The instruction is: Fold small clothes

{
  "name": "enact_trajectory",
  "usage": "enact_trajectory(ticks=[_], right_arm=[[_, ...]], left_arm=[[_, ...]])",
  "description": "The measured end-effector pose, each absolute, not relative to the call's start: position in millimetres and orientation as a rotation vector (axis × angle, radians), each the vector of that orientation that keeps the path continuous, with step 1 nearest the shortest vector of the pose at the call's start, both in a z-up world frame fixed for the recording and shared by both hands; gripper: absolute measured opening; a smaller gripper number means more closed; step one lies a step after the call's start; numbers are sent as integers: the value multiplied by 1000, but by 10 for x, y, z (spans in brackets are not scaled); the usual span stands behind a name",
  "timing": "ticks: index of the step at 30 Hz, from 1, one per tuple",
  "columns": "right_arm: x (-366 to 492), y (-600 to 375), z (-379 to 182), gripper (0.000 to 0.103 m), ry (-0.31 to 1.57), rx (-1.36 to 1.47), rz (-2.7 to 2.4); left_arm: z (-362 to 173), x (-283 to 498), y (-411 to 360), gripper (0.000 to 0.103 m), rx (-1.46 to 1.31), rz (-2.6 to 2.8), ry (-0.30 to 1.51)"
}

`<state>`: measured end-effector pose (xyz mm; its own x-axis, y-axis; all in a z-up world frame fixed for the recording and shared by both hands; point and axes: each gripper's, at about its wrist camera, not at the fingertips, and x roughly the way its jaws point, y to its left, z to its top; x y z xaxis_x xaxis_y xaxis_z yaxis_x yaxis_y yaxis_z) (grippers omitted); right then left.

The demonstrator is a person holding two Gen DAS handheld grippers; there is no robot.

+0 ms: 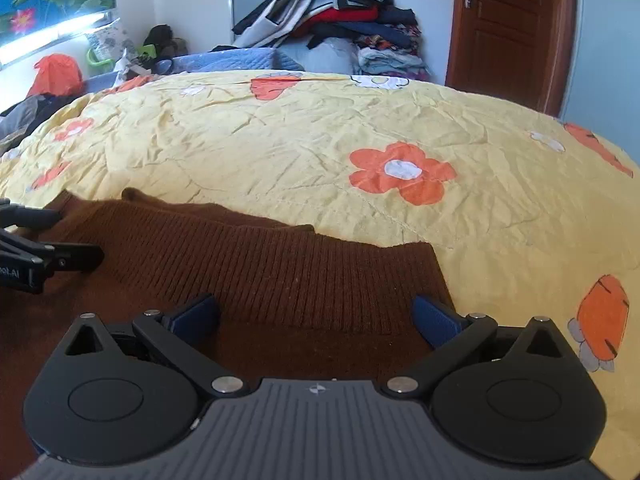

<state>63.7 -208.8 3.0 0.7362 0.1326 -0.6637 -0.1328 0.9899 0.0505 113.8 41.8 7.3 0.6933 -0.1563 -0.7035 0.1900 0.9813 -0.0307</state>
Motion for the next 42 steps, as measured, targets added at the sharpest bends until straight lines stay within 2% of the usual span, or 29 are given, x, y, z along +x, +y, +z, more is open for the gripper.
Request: enact_trajectory(ticks=[3,7,10,12,13,17,20,24,29,33,35,38,39,41,42], right_arm=[[636,-2115,52,103,743,3,152],[275,-2136,285,103,726,68,130],[-71,-2116,300,103,696,35,168],[-129,-2093,135,103,737,-38,167],[-231,-2093,85,103,674,-73,187],[-179,-2101,72,103,676,-56,200],[-224,-2116,160,103,684,-43,178],[-698,-2413,313,103,586,96,142],[-1143,-2886,118,103,564,186,-16],[-1200,-3133,15,103,564,339,-17],[-1152,-3110,12,103,568,322,-19],[-1111,-3036,6,103,588,271,-31],[-1125,-3035,7,103,587,271,-30],[-1142,-3075,1,103,577,296,-22],[-1159,-3093,-2,103,570,311,-17]], left_arm=[[170,990,460,103,24,-124,771],[400,327,626,103,-155,-202,709],[271,-49,512,103,-109,-268,747],[125,-225,393,103,51,-268,683],[78,-261,349,103,108,-269,659],[155,-198,358,103,87,-238,670],[344,-482,460,103,20,-230,628],[388,-1019,822,103,-257,-186,625],[195,-1436,1195,103,-654,-25,658],[28,-1324,1370,103,-968,-25,656],[-35,-1236,1436,103,-1088,6,624],[-45,-1102,1414,102,-1129,53,613],[-39,-1053,1378,98,-1123,61,613],[-49,-979,1320,77,-1092,84,630],[-51,-956,1313,46,-1066,112,649]])
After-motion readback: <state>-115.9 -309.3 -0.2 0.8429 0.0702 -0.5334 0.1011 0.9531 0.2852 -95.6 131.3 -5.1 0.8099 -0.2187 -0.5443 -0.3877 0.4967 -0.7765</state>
